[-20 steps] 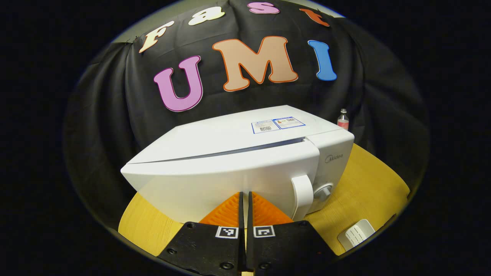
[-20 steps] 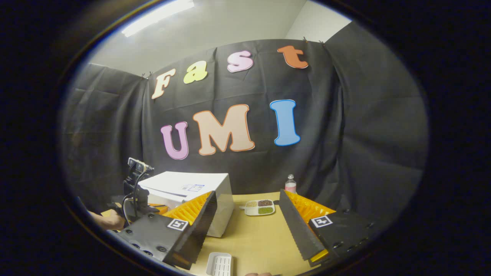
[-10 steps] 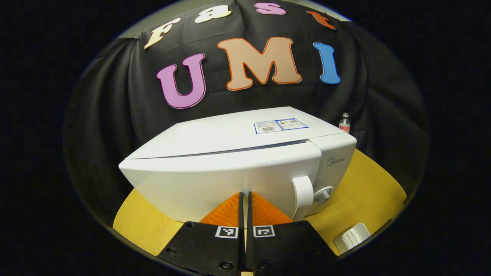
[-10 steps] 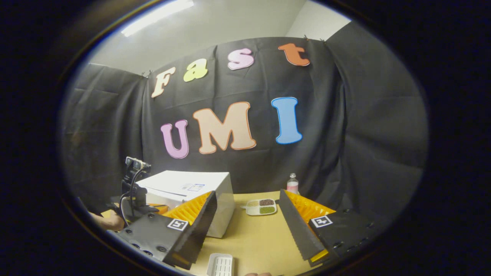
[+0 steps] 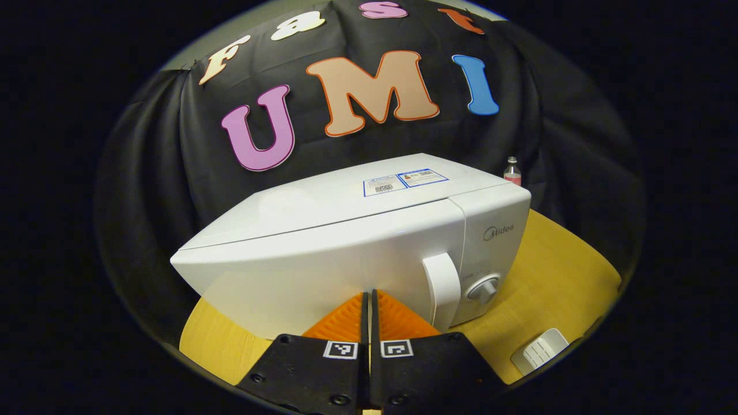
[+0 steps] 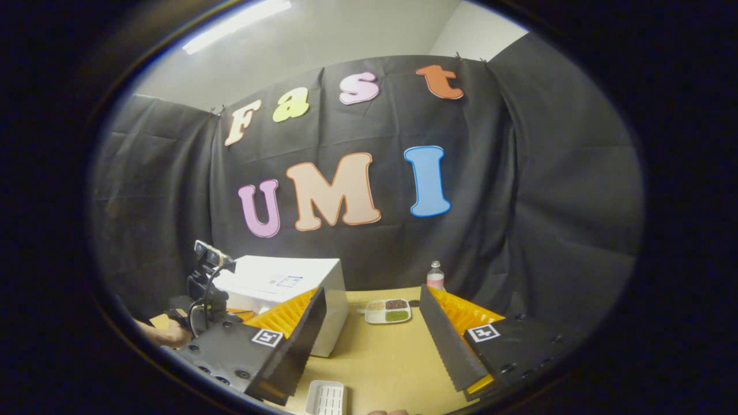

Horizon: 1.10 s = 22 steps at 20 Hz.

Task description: Open the microwave oven with the left hand, put the food in, and close the microwave oven.

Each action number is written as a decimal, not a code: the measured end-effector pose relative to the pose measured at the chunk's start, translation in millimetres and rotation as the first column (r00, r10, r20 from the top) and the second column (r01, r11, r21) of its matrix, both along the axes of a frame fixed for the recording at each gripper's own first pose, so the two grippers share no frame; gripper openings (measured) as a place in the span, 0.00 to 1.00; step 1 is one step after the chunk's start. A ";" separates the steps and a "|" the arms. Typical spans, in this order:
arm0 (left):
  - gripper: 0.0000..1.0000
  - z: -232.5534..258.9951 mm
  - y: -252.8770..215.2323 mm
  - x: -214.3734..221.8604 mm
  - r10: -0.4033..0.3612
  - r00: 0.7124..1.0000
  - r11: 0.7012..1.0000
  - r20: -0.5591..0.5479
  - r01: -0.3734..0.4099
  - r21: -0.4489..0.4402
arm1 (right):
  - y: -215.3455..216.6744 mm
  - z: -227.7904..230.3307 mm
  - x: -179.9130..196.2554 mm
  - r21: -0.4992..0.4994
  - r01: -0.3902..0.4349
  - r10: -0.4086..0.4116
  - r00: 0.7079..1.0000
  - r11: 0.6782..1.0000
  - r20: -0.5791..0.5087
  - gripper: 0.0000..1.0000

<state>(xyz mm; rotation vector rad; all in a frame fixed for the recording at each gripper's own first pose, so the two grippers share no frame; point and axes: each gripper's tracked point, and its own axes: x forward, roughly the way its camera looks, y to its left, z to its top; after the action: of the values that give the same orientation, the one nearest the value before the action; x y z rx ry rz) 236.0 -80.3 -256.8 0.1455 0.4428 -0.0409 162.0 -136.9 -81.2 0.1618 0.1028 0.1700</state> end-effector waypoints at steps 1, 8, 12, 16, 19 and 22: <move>0.00 0.8 -0.9 -0.3 -0.005 1.000 1.000 -0.002 0.005 -0.005 | -1.4 -1.0 -0.8 0.000 0.002 -0.002 1.000 1.000 -0.001 0.99; 0.00 46.3 -4.1 -47.3 -0.018 0.999 0.999 0.051 0.020 -0.037 | 14.7 0.0 -12.3 -0.004 0.002 -0.002 1.000 1.000 0.014 0.99; 0.00 93.0 6.7 -96.2 0.005 0.995 0.992 0.102 0.007 -0.124 | 39.2 1.5 -17.0 0.001 -0.011 0.011 1.000 1.000 0.018 0.99; 0.00 148.1 40.9 -126.6 0.059 0.984 0.982 0.170 -0.026 -0.188 | 70.3 12.7 -18.6 0.027 -0.034 0.034 0.999 0.999 0.019 0.92; 0.00 192.8 75.1 -135.0 0.090 0.965 0.981 0.247 -0.043 -0.188 | 89.1 16.7 -21.8 0.003 -0.049 0.048 0.999 0.999 0.023 0.99; 0.45 236.2 74.1 -148.4 0.035 0.935 0.974 0.354 0.047 -0.221 | 106.6 23.5 -26.0 0.003 -0.057 0.057 0.998 0.998 0.031 0.92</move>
<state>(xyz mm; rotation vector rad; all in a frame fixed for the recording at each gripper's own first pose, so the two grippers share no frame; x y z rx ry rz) 87.6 -6.2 -20.6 -0.0717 0.0718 -0.0696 136.0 -30.3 -57.7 0.1599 0.0765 0.2298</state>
